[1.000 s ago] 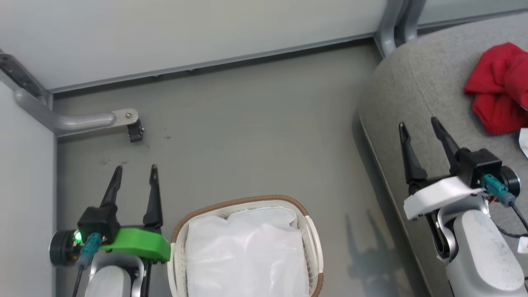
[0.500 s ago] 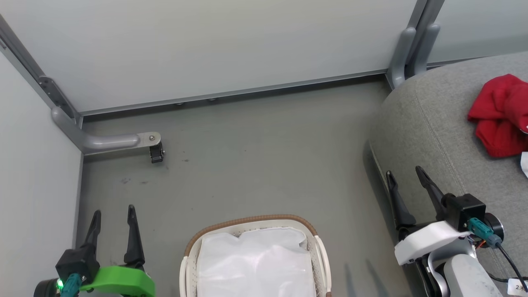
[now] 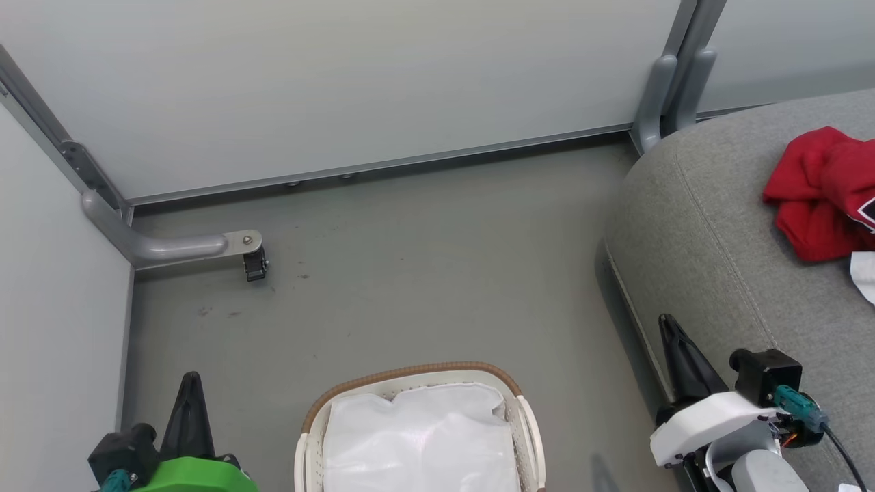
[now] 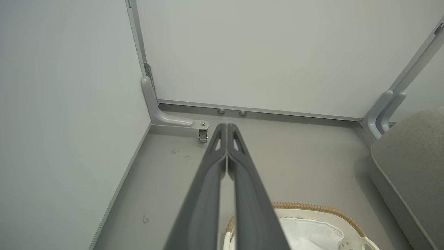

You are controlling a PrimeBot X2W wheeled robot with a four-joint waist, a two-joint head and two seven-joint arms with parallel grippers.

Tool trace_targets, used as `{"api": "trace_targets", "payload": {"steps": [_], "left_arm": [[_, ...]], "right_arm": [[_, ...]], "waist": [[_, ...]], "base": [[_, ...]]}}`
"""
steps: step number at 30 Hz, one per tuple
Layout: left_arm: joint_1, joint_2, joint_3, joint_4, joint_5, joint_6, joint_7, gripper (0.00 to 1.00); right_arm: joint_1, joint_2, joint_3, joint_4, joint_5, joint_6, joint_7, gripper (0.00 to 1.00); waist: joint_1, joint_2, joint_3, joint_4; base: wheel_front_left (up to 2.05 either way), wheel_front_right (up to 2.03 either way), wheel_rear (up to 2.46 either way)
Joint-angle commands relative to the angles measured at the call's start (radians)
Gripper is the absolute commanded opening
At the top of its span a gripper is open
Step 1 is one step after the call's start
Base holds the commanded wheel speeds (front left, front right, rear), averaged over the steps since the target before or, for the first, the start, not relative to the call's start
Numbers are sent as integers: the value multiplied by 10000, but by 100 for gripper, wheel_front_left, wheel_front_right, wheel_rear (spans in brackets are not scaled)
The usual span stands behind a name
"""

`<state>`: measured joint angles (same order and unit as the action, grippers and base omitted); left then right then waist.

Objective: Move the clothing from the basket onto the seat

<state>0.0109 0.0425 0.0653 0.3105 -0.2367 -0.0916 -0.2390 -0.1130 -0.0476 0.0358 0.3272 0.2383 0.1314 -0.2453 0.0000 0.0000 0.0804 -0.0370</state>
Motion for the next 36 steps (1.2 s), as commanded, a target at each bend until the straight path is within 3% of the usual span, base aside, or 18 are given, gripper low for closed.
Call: {"api": "trace_targets", "payload": {"steps": [1,36], "left_arm": [[-184,37,83,-113,-459,-22,104,0],[-603,66,209,-423,-6018,-184,1492,0]], "right_arm": [[-128,-50,-85,-176,487,-1,93,0],[-57,-50,-683,-484,6012,-4,1557,0]], "waist": [[0,0,-9,6],[0,0,-229,110]], "base": [[0,0,0],[0,0,0]]}}
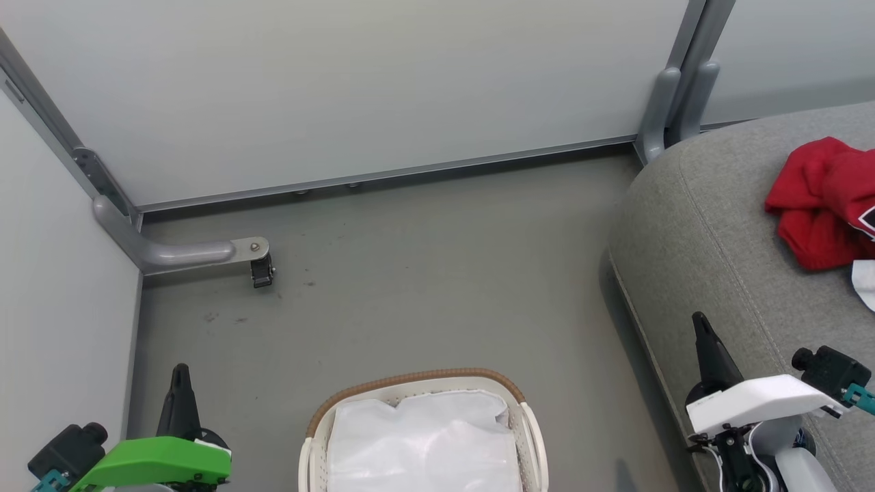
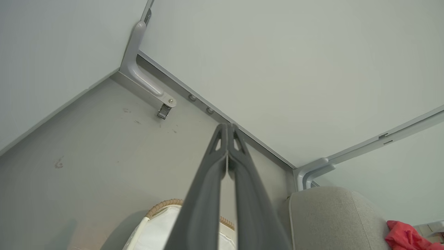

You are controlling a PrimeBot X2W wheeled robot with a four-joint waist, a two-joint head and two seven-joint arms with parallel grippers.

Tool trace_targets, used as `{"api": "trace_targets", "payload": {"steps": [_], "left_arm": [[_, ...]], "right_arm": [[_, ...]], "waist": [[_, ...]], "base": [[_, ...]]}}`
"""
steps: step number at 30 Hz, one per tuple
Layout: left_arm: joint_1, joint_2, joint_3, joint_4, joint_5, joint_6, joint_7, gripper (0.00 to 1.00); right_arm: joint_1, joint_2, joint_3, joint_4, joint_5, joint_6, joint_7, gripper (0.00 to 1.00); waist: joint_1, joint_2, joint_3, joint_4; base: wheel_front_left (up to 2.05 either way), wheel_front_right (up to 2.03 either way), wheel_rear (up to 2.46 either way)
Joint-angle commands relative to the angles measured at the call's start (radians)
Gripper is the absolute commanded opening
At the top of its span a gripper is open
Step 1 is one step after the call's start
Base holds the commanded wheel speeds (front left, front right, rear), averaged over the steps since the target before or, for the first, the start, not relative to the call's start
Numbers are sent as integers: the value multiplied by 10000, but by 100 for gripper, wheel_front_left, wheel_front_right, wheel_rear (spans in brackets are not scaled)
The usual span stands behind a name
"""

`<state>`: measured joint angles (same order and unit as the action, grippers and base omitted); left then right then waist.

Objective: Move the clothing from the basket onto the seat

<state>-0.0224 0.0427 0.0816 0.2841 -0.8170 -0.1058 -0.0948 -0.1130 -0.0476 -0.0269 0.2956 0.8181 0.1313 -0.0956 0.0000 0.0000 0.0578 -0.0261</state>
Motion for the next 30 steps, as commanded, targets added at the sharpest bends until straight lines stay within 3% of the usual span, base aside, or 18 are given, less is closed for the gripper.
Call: {"api": "trace_targets", "payload": {"steps": [1,30], "left_arm": [[-285,65,51,-161,-364,-47,81,0],[-579,86,177,-267,-3613,-143,951,0]], "right_arm": [[-55,-50,-71,-175,358,-2,97,0],[-6,-48,-429,-334,3599,-5,962,0]], "waist": [[0,0,-10,5],[0,0,-192,92]], "base": [[0,0,0],[0,0,0]]}}
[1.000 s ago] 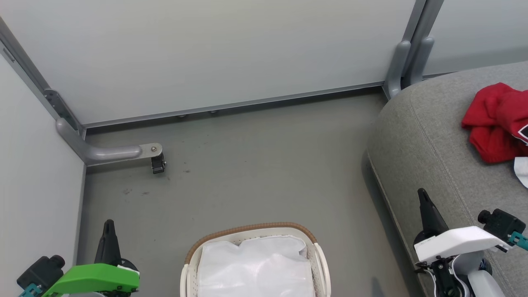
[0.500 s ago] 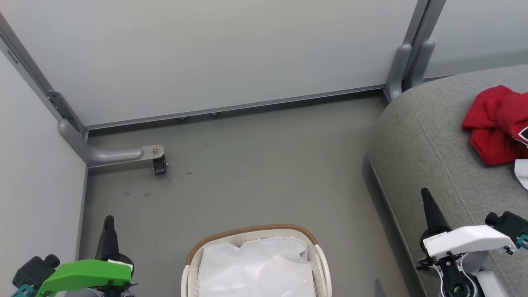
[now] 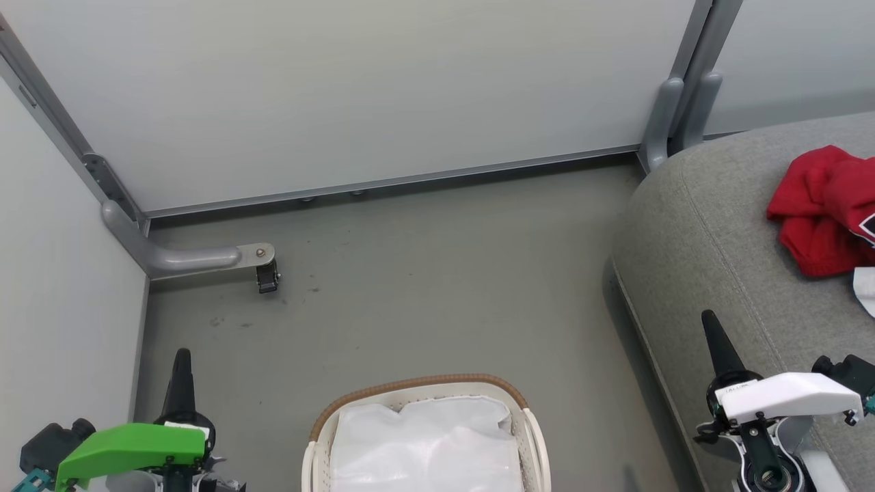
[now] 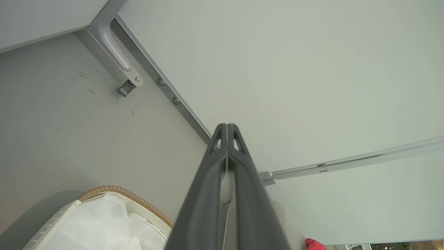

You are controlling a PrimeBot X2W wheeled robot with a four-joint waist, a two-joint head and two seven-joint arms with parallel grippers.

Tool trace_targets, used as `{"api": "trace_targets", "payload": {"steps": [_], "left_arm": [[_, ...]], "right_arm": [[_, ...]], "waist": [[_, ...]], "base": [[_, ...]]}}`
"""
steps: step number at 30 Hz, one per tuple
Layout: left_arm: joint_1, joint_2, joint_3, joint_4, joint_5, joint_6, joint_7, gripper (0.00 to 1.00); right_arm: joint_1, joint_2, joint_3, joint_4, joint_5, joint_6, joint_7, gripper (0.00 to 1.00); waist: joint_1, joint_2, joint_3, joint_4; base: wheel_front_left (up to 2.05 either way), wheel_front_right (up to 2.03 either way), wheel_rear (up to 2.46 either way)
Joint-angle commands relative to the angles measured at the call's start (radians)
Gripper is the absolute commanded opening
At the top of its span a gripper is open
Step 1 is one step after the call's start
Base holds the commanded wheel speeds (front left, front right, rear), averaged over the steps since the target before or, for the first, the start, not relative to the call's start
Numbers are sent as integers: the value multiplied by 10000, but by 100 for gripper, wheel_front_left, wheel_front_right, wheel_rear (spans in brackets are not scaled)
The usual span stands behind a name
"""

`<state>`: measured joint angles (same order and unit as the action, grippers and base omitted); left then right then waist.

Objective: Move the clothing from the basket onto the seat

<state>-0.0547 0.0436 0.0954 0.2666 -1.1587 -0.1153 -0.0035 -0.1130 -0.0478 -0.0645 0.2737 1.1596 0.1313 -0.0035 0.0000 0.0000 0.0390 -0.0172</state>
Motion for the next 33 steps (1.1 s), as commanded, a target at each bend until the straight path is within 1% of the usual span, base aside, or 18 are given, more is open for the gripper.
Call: {"api": "trace_targets", "payload": {"steps": [1,33], "left_arm": [[-264,77,43,-96,-269,-50,57,0],[-500,90,153,-191,-3004,-132,794,0]], "right_arm": [[-5,-46,-63,-120,267,-5,66,0],[50,-44,-362,-248,2994,-5,804,0]], "waist": [[0,0,-9,5],[0,0,-211,102]], "base": [[0,0,0],[0,0,0]]}}
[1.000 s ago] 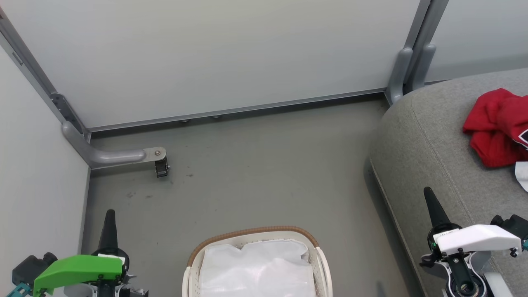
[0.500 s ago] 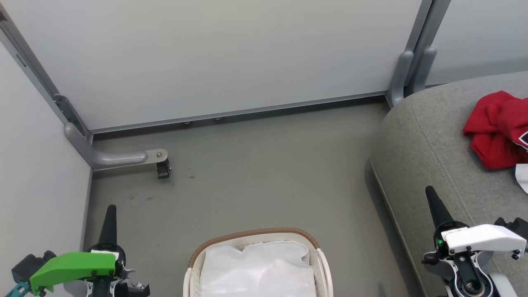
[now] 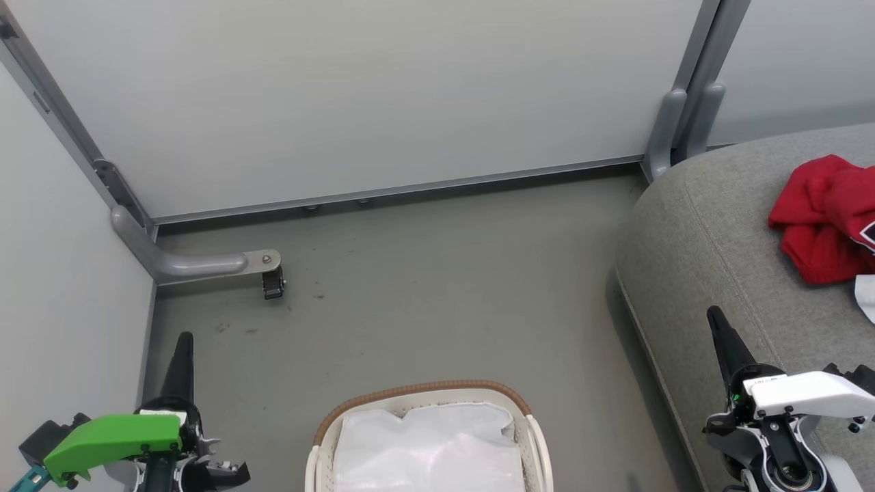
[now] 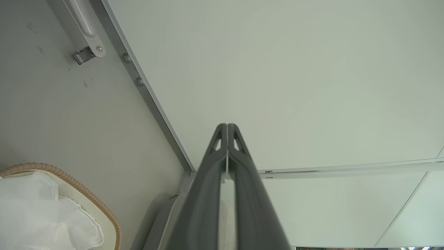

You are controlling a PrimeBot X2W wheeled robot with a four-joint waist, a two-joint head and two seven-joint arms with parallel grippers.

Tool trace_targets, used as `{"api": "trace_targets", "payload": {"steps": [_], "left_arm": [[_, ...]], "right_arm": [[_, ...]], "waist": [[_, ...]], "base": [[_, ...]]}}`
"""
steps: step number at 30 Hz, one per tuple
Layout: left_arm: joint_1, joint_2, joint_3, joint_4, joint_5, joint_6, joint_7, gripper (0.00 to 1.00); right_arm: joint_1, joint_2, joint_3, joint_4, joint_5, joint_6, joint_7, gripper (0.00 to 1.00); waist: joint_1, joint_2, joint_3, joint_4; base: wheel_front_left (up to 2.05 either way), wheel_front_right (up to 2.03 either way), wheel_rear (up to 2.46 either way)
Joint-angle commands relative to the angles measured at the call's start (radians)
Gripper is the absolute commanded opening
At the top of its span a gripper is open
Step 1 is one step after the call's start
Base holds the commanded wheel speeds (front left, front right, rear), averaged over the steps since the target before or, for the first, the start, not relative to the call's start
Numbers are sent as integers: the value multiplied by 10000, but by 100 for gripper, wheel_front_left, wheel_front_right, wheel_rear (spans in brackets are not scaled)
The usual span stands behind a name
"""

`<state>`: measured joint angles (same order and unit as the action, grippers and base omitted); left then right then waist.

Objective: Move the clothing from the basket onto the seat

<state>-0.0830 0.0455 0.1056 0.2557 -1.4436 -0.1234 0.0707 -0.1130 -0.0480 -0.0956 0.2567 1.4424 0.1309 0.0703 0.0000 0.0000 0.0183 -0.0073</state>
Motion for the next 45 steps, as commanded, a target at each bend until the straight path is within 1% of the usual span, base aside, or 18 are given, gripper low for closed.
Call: {"api": "trace_targets", "payload": {"steps": [1,23,45], "left_arm": [[-225,71,53,-84,-223,-55,78,0],[-336,78,106,-119,-1721,-101,463,0],[-318,77,101,-115,-1706,-99,475,0]], "right_arm": [[51,-42,-58,-79,235,-2,85,0],[89,-39,-214,-145,1715,-3,482,0],[91,-39,-207,-142,1715,-2,475,0]], "waist": [[0,0,-10,6],[0,0,-148,71],[0,0,-152,73]], "base": [[0,0,0],[0,0,0],[0,0,0]]}}
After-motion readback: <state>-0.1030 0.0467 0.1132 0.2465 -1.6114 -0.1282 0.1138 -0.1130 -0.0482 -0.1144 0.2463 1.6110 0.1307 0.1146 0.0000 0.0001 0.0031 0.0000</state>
